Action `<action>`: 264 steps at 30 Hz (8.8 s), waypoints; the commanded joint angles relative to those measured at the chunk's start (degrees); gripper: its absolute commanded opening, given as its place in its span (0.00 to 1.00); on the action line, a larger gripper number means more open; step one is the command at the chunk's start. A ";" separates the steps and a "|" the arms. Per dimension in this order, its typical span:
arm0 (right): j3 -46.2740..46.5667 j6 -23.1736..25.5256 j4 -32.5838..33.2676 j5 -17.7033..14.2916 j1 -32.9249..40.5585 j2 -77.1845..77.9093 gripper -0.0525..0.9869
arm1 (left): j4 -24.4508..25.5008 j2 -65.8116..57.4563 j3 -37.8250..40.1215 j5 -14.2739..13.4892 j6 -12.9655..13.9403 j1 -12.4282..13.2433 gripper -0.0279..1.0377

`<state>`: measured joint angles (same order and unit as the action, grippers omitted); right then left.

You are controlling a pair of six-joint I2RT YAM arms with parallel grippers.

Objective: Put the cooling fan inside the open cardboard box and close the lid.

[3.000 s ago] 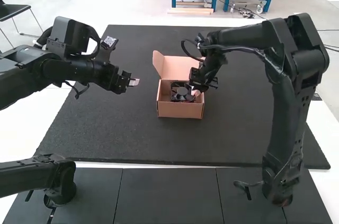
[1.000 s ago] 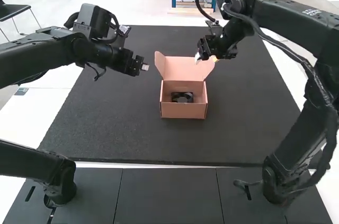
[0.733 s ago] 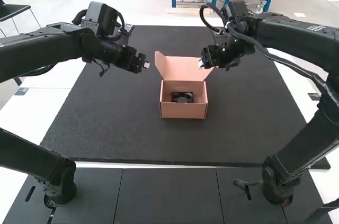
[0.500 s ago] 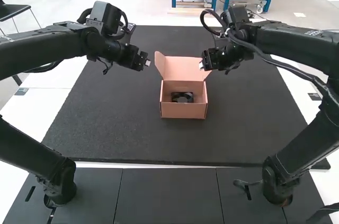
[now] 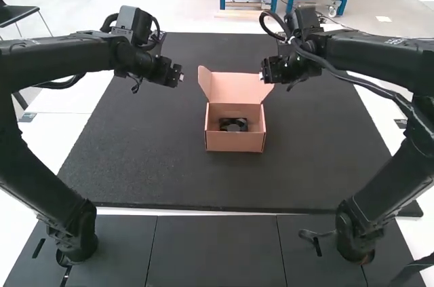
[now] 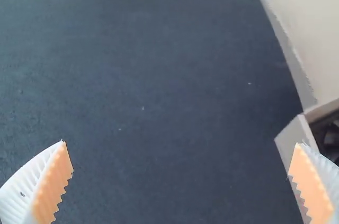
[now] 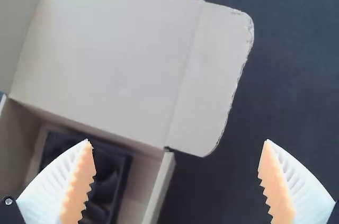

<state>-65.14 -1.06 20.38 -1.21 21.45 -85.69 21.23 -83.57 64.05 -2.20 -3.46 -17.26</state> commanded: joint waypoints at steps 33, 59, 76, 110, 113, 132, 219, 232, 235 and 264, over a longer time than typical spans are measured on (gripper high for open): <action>-12.73 0.80 0.80 -0.63 -4.14 -11.17 0.72 | -8.23 -18.82 12.59 1.76 3.38 0.91 0.93; -15.98 2.82 5.02 2.88 -4.58 -13.89 0.64 | -6.03 -19.79 15.93 12.83 2.59 -1.29 0.93; -15.98 3.43 4.84 3.32 -4.84 -14.15 0.34 | -5.50 -19.70 16.10 13.10 2.23 -2.08 0.93; -16.59 2.99 7.30 6.49 -4.40 -14.15 0.05 | -3.22 -18.56 16.10 13.01 2.32 -2.08 0.93; -16.51 2.99 7.92 6.93 -4.23 -14.15 0.05 | -2.78 -18.12 16.10 13.01 2.41 -2.08 0.93; -16.24 3.17 13.46 9.47 -2.73 -13.89 0.03 | 1.44 -15.83 15.75 13.18 3.02 -2.08 0.93; 0.37 6.42 15.48 19.93 -1.24 -0.97 0.03 | 2.23 -3.97 3.98 13.18 -0.14 -5.07 0.93; 1.78 8.09 14.95 21.87 -1.24 -0.53 0.03 | 2.06 -2.30 1.69 13.18 -0.49 -5.42 0.93; 2.13 8.27 14.69 22.04 -1.24 -0.53 0.03 | 1.79 -2.04 0.90 13.18 -0.49 -5.42 0.93; 4.85 8.09 13.81 22.22 -0.89 -0.53 0.03 | -2.34 0.86 -5.17 13.36 -2.07 -5.42 0.93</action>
<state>-60.53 6.50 33.95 18.98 19.46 -88.16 19.40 -84.68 58.81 10.57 -4.93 -22.13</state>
